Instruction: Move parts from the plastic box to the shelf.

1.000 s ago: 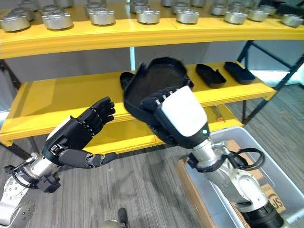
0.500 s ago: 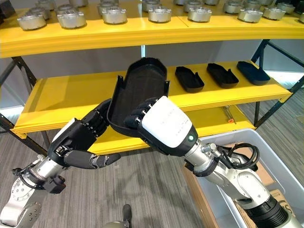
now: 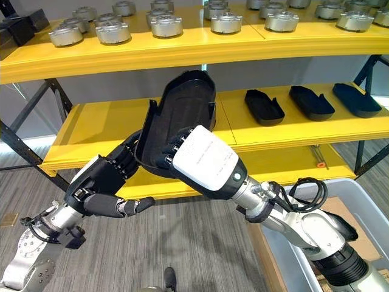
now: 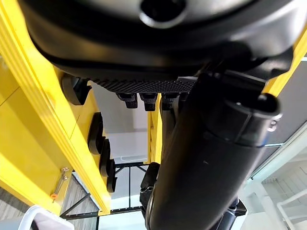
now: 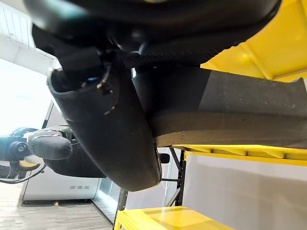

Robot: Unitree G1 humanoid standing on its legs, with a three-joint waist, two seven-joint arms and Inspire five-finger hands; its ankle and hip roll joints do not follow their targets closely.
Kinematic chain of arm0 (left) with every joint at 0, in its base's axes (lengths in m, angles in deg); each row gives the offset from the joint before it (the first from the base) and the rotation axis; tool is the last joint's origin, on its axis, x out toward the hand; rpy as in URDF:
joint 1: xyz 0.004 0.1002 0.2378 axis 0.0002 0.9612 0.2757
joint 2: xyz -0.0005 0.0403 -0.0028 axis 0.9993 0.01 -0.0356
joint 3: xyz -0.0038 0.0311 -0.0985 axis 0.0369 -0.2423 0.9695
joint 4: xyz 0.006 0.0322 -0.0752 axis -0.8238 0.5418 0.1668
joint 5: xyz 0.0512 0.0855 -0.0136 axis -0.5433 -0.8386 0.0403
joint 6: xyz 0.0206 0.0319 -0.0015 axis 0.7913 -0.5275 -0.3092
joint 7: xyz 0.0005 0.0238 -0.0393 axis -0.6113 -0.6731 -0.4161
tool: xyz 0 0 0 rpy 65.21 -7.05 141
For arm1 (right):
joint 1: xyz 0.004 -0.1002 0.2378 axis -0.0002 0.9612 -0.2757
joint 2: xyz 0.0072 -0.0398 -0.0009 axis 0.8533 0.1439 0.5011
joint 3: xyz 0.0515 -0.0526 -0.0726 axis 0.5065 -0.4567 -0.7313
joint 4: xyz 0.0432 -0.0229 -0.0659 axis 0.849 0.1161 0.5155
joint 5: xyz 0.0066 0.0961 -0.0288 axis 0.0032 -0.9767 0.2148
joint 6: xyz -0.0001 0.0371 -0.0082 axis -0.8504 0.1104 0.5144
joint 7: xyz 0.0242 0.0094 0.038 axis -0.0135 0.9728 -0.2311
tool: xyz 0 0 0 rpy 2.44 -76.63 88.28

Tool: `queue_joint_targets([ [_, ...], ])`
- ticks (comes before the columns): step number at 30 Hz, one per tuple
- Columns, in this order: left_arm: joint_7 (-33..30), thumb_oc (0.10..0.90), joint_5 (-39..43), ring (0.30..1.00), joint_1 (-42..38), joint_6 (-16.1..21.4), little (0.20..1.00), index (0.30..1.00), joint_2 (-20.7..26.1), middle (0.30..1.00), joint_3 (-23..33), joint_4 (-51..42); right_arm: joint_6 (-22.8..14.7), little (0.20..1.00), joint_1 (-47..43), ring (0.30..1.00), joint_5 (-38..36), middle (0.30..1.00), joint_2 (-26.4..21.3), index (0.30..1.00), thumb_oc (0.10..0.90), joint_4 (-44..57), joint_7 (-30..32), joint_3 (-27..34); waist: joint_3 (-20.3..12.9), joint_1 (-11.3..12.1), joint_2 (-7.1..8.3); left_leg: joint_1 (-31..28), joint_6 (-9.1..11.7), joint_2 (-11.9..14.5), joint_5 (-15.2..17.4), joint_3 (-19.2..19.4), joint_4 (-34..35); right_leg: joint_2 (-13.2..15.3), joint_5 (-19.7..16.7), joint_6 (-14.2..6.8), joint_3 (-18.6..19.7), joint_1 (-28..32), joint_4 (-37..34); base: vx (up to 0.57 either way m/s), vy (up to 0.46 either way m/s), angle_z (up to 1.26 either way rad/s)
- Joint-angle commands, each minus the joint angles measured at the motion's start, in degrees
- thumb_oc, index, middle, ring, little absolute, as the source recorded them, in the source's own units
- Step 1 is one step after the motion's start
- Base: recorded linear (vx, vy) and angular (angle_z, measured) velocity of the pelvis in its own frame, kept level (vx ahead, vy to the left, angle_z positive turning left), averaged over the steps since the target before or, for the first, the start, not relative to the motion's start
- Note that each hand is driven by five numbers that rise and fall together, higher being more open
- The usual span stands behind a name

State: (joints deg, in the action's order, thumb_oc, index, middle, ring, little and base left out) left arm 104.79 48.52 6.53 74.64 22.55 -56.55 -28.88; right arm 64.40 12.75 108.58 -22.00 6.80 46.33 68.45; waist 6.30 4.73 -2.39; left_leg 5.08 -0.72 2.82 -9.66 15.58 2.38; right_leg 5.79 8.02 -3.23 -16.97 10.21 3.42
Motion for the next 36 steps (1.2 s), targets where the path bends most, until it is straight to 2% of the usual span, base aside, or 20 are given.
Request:
queue_joint_targets([
  [1,1.4,0.9,0.5,1.0,-5.9,6.2,1.0,1.0,-1.6,1.0,1.3,-6.1,-0.7,0.3,-11.7,0.3,-4.4,0.3,2.9,0.3,0.4,2.7,3.2,0.1,-2.4,0.2,2.21,-5.5,9.6,15.3,-3.7,-1.1,-1.2,0.3,-2.2,2.0,-1.1,-5.2,2.3,0.01,0.289,0.07],
  [3,1.5,0.9,0.7,1.0,-6.1,7.5,1.0,1.0,-1.2,1.0,1.7,-5.3,-0.7,0.3,-12.3,0.3,-4.8,0.3,1.8,0.3,0.4,2.6,2.9,0.3,-1.7,-0.3,1.81,-5.4,10.1,18.6,-6.3,-0.6,-0.4,1.7,0.4,2.7,-2.5,-6.0,6.9,0.04,0.368,-0.01],
  [5,1.4,0.9,0.9,1.0,-6.4,8.1,1.0,1.0,-0.9,1.0,2.0,-4.7,-1.1,0.3,-12.3,0.3,-4.9,0.3,1.1,0.3,0.4,2.5,2.4,0.5,-1.3,-0.7,1.82,-5.7,11.1,20.3,-7.2,-0.9,0.1,3.3,3.1,2.8,-2.7,-6.4,11.1,0.09,0.386,0.07],
  [7,0.7,0.9,0.5,1.0,-6.7,8.4,1.0,1.0,-0.6,1.0,2.3,-4.0,-1.4,0.3,-12.2,0.3,-5.1,0.3,0.7,0.3,0.4,2.3,2.2,0.8,-0.9,-0.9,1.61,-5.4,11.3,21.3,-7.4,-0.7,-0.1,4.3,4.4,2.9,-3.0,-6.9,13.8,0.06,0.412,0.25],
  [9,-0.1,0.9,0.2,1.0,-7.3,8.2,1.0,1.0,0.1,1.0,2.6,-3.4,-1.2,0.3,-12.0,0.3,-5.6,0.3,0.1,0.3,0.4,2.0,1.6,1.4,-0.6,-1.2,1.35,-5.3,11.2,21.2,-6.0,-0.2,-0.4,5.5,5.7,2.6,-3.4,-7.2,16.6,0.07,0.382,0.22],
  [10,-0.5,0.9,0.4,1.0,-7.3,7.7,1.0,1.0,0.7,1.0,3.0,-3.3,-1.0,0.3,-11.3,0.3,-5.8,0.3,-0.5,0.3,0.4,1.7,1.5,2.0,-0.5,-1.1,1.06,-5.5,11.0,20.6,-3.8,0.3,0.1,6.6,6.0,2.1,-3.8,-7.1,17.8,0.06,0.291,0.22],
  [12,-1.1,0.9,-0.5,1.0,-7.2,7.3,1.0,1.0,1.0,1.0,3.2,-3.4,-0.6,0.3,-10.0,0.3,-5.3,0.3,-0.6,0.3,0.4,1.4,1.6,2.8,-0.2,-0.8,1.24,-5.8,10.5,19.2,-1.3,0.0,-0.1,8.3,6.6,1.3,-3.7,-6.8,19.5,0.11,0.431,0.41],
  [13,-1.2,0.9,-2.7,1.0,-6.7,6.9,1.0,1.0,1.3,1.0,3.5,-3.1,0.7,0.3,-8.1,0.3,-5.1,0.3,-0.5,0.3,0.4,0.4,1.7,4.0,0.1,0.2,0.98,-5.3,9.2,17.3,0.3,-0.6,-1.3,9.2,4.9,0.8,-4.3,-6.1,18.6,0.12,0.5,0.65],
  [17,-1.0,0.9,-4.9,1.0,-3.1,7.5,1.0,1.0,2.9,1.0,6.6,-2.9,2.3,0.3,-5.7,0.3,-4.5,0.3,-0.1,0.3,0.4,-0.5,1.4,5.7,-0.1,1.9,1.09,-5.7,8.2,13.3,3.1,-1.9,-3.1,10.9,0.8,-1.1,-4.8,-3.5,13.7,0.12,0.379,0.32],
  [20,-2.1,0.9,-6.2,1.0,0.4,7.7,1.0,1.0,4.3,1.0,10.9,-2.4,3.8,0.3,-4.8,0.3,-4.0,0.3,1.0,0.3,0.4,-0.8,0.6,5.7,-0.7,3.7,1.21,-6.6,7.7,11.2,4.3,-1.1,-2.9,13.8,-4.6,-3.2,-6.8,-1.7,8.0,0.07,0.216,-0.02],
  [23,-2.6,0.9,-7.1,1.0,2.9,8.2,1.0,1.0,4.6,1.0,14.1,-2.3,3.9,0.3,-3.8,0.3,-4.8,0.3,1.5,0.3,0.4,-0.1,-0.1,6.6,-1.1,4.6,1.42,-7.0,7.7,10.8,4.3,0.0,-1.9,15.5,-8.0,-4.8,-7.9,-1.7,5.1,0.01,0.06,-0.03],
  [27,-2.4,0.9,-7.2,1.0,6.1,7.6,1.0,1.0,4.0,1.0,18.4,-2.5,4.5,0.3,-1.3,0.3,-6.1,0.3,1.8,0.3,0.4,1.3,-1.8,8.9,-1.2,6.1,2.37,-7.1,8.3,10.7,5.2,0.2,-1.1,16.4,-8.9,-7.0,-8.8,-0.9,2.7,0.05,-0.005,0.02],
  [31,-1.4,0.9,-6.9,1.0,7.2,7.3,1.0,1.0,2.7,1.0,19.3,-2.5,6.0,0.3,-0.6,0.3,-6.6,0.3,2.4,0.3,0.4,1.5,-3.4,9.3,-0.8,7.2,3.04,-6.1,8.5,11.0,5.1,0.4,-1.5,16.3,-9.1,-7.5,-9.7,-0.4,1.3,0.0,-0.024,0.07],
  [36,-0.9,0.9,-6.5,1.0,8.9,7.6,1.0,1.0,1.8,1.0,19.4,-1.8,7.7,0.3,-0.2,0.3,-5.1,0.3,1.8,0.3,0.4,-0.9,-2.3,9.7,-0.2,8.2,3.34,-5.3,9.1,11.7,4.7,0.3,-1.7,16.2,-10.2,-8.0,-10.7,0.2,-0.8,0.0,-0.006,0.03],
])
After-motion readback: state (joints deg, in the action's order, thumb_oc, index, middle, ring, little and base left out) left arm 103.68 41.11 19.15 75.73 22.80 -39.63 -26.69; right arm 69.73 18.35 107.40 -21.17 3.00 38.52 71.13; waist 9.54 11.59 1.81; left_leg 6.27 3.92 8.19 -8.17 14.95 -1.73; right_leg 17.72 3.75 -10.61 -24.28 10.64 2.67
